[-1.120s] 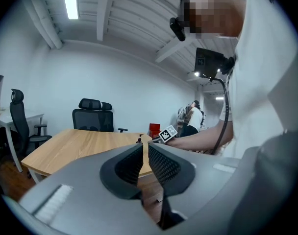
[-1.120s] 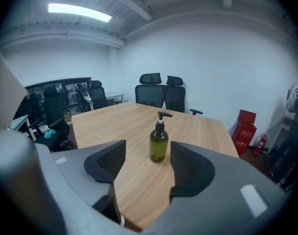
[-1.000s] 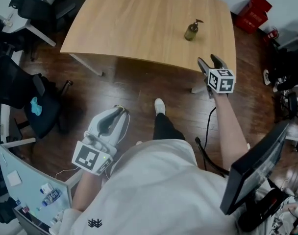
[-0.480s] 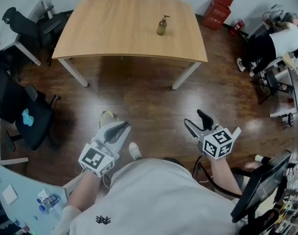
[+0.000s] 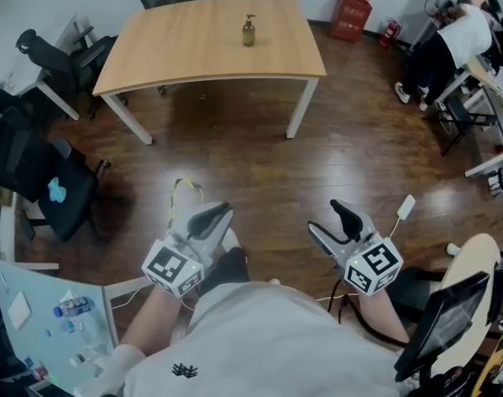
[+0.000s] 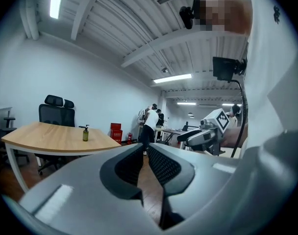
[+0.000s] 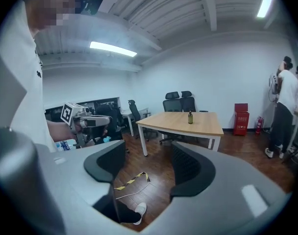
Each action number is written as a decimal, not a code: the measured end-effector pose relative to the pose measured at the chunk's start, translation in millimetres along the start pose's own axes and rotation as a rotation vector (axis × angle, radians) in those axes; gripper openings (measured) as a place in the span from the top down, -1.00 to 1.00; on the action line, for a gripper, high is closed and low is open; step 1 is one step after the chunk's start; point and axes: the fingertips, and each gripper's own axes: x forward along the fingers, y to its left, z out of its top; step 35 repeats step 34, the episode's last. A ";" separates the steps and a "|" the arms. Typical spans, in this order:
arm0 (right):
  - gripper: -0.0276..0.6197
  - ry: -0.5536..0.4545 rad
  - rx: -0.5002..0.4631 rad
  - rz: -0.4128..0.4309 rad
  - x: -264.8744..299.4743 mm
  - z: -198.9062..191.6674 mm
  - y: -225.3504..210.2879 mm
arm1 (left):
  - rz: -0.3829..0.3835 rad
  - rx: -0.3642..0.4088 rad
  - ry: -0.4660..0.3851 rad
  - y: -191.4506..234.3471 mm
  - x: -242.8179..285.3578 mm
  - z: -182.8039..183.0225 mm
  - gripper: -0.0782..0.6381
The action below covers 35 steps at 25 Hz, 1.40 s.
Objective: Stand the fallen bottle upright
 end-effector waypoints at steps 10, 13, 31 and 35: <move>0.02 -0.052 -0.019 0.013 -94.9 -37.7 44.0 | 0.007 0.010 0.057 -110.0 -42.3 -29.9 0.70; 0.03 -0.065 -0.027 0.005 -110.8 -40.1 47.0 | 0.002 0.022 0.049 -128.5 -43.6 -27.2 0.70; 0.04 -0.059 -0.024 -0.002 -97.7 -36.3 32.8 | 0.000 0.020 0.043 -119.1 -26.7 -21.5 0.69; 0.04 -0.048 -0.022 -0.002 -80.0 -31.1 22.4 | 0.003 0.018 0.039 -100.1 -18.2 -18.1 0.69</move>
